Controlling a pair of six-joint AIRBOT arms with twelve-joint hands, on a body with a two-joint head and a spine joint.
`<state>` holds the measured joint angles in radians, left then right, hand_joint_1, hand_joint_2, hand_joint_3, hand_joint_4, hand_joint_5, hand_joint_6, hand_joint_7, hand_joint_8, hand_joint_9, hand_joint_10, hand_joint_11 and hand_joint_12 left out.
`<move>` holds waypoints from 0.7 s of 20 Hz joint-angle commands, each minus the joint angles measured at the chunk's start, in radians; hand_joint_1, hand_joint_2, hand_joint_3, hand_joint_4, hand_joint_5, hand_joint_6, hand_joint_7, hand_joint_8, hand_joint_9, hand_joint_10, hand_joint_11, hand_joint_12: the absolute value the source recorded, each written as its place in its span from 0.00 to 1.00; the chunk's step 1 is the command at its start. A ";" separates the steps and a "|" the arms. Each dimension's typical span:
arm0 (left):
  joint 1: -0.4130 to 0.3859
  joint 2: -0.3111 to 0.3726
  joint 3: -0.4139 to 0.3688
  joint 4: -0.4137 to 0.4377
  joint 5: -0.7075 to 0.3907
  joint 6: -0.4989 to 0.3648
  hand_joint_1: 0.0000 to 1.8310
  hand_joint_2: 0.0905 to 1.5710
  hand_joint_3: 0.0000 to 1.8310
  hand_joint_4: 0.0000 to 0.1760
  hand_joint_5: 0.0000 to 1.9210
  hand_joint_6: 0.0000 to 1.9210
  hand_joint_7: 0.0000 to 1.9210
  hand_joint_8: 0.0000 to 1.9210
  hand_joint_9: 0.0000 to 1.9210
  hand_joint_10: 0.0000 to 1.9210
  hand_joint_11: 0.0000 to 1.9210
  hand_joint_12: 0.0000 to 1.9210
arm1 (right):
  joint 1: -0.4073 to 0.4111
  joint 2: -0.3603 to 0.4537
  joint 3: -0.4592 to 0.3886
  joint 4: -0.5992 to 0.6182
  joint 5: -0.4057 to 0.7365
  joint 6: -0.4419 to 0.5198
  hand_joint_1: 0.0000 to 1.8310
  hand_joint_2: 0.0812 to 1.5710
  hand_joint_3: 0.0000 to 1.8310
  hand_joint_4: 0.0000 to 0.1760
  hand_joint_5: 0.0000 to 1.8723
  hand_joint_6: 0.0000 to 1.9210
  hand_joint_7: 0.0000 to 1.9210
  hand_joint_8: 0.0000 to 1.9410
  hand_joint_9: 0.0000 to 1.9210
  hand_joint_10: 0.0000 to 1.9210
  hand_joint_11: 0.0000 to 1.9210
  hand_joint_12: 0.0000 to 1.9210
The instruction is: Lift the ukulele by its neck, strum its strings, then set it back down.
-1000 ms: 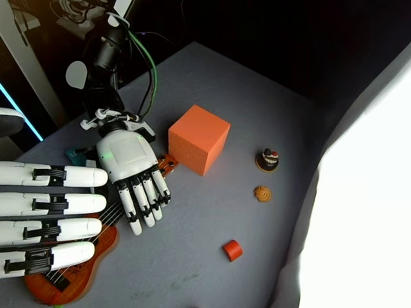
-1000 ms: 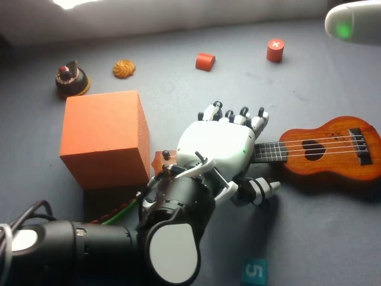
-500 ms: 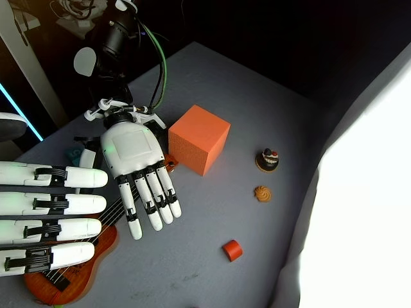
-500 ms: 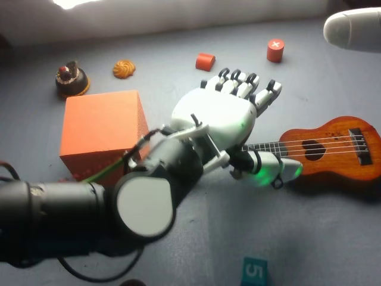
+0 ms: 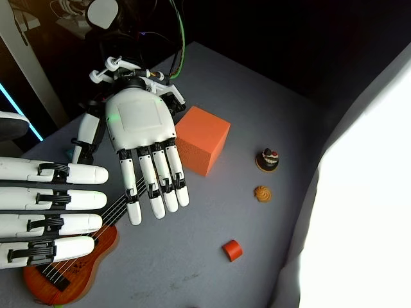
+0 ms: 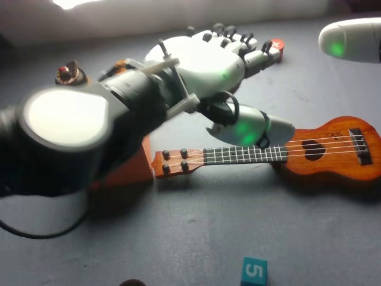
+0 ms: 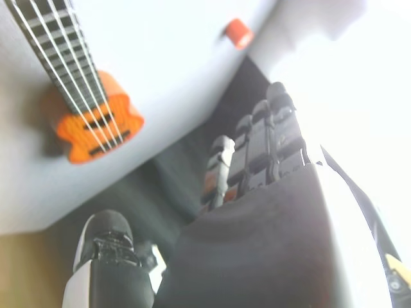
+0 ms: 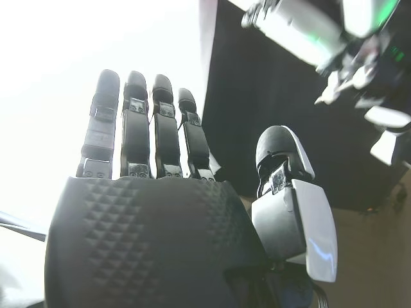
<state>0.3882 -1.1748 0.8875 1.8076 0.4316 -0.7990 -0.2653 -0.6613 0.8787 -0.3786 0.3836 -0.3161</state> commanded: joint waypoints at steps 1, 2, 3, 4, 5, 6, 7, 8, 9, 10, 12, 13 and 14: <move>-0.028 0.022 -0.010 0.011 -0.018 0.027 0.00 0.67 0.00 0.43 0.08 0.01 0.08 0.01 0.10 0.02 0.00 0.39 | 0.008 0.009 -0.003 0.025 0.116 -0.004 0.00 0.80 0.00 0.00 0.10 0.00 0.14 0.00 0.13 0.00 0.00 0.32; -0.041 0.040 -0.019 0.000 -0.033 0.036 0.00 0.70 0.00 0.09 0.25 0.03 0.33 0.03 0.33 0.08 0.07 0.62 | 0.007 0.010 -0.005 0.025 0.118 -0.015 0.00 0.79 0.00 0.00 0.21 0.04 0.25 0.03 0.23 0.05 0.00 0.53; -0.058 0.057 -0.028 -0.034 -0.048 0.069 0.00 0.71 0.00 0.00 0.37 0.06 0.46 0.06 0.45 0.12 0.17 0.63 | 0.005 0.011 -0.008 0.025 0.121 -0.035 0.00 0.79 0.00 0.00 0.32 0.10 0.37 0.08 0.33 0.11 0.02 0.73; -0.071 0.068 -0.032 -0.069 -0.066 0.103 0.00 0.72 0.00 0.00 0.45 0.05 0.55 0.06 0.52 0.15 0.25 0.64 | 0.004 0.011 -0.010 0.025 0.122 -0.041 0.00 0.79 0.00 0.00 0.35 0.20 0.43 0.12 0.35 0.29 0.07 0.80; -0.080 0.075 -0.033 -0.100 -0.090 0.133 0.00 0.74 0.00 0.00 0.53 0.06 0.61 0.09 0.56 0.28 0.34 0.69 | 0.004 0.011 -0.010 0.025 0.122 -0.041 0.00 0.80 0.00 0.00 0.39 0.33 0.48 0.24 0.39 0.49 0.17 0.86; -0.092 0.081 -0.033 -0.141 -0.119 0.173 0.00 0.75 0.00 0.00 0.59 0.12 0.62 0.24 0.55 0.43 0.40 0.75 | 0.005 0.011 -0.011 0.025 0.123 -0.036 0.00 0.80 0.00 0.00 0.42 0.45 0.49 0.43 0.42 0.65 0.27 0.90; -0.101 0.086 -0.034 -0.161 -0.131 0.188 0.00 0.75 0.00 0.00 0.59 0.12 0.62 0.24 0.55 0.43 0.40 0.75 | 0.005 0.011 -0.014 0.025 0.123 -0.031 0.00 0.80 0.00 0.00 0.42 0.45 0.49 0.43 0.42 0.65 0.27 0.90; -0.112 0.091 -0.037 -0.165 -0.133 0.193 0.00 0.76 0.00 0.00 0.56 0.43 0.59 0.55 0.52 0.67 0.41 0.88 | 0.006 0.013 -0.018 0.025 0.123 -0.031 0.00 0.80 0.00 0.00 0.48 0.55 0.50 0.61 0.45 0.78 0.36 0.99; -0.120 0.094 -0.039 -0.166 -0.133 0.193 0.00 0.76 0.00 0.00 0.56 0.58 0.63 0.60 0.58 0.72 0.44 0.91 | 0.007 0.013 -0.020 0.025 0.123 -0.031 0.00 0.80 0.00 0.00 0.50 0.58 0.55 0.60 0.51 0.78 0.41 1.00; -0.130 0.099 -0.041 -0.170 -0.134 0.193 0.00 0.76 0.00 0.00 0.55 0.66 0.65 0.63 0.61 0.77 0.47 0.95 | 0.007 0.014 -0.021 0.025 0.123 -0.031 0.00 0.81 0.00 0.00 0.55 0.55 0.63 0.56 0.61 0.78 0.48 1.00; -0.140 0.108 -0.043 -0.176 -0.148 0.193 0.00 0.76 0.00 0.00 0.54 0.69 0.67 0.64 0.64 0.80 0.51 0.96 | 0.007 0.014 -0.021 0.027 0.123 -0.033 0.00 0.81 0.00 0.00 0.62 0.52 0.73 0.52 0.70 0.79 0.55 1.00; -0.143 0.111 -0.043 -0.183 -0.153 0.193 0.00 0.76 0.00 0.00 0.52 0.69 0.66 0.64 0.63 0.81 0.50 0.99 | 0.007 0.014 -0.022 0.027 0.123 -0.038 0.00 0.81 0.00 0.00 0.62 0.52 0.74 0.51 0.71 0.78 0.56 1.00; -0.147 0.116 -0.043 -0.189 -0.153 0.193 0.00 0.76 0.00 0.00 0.51 0.69 0.66 0.65 0.63 0.83 0.50 1.00 | 0.010 0.014 -0.026 0.027 0.119 -0.059 0.00 0.81 0.00 0.00 0.62 0.51 0.74 0.50 0.71 0.79 0.57 1.00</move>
<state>0.2584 -1.0611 0.8474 1.5883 0.2756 -0.6048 -0.2684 -0.6559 0.8555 -0.3756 0.3954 -0.3840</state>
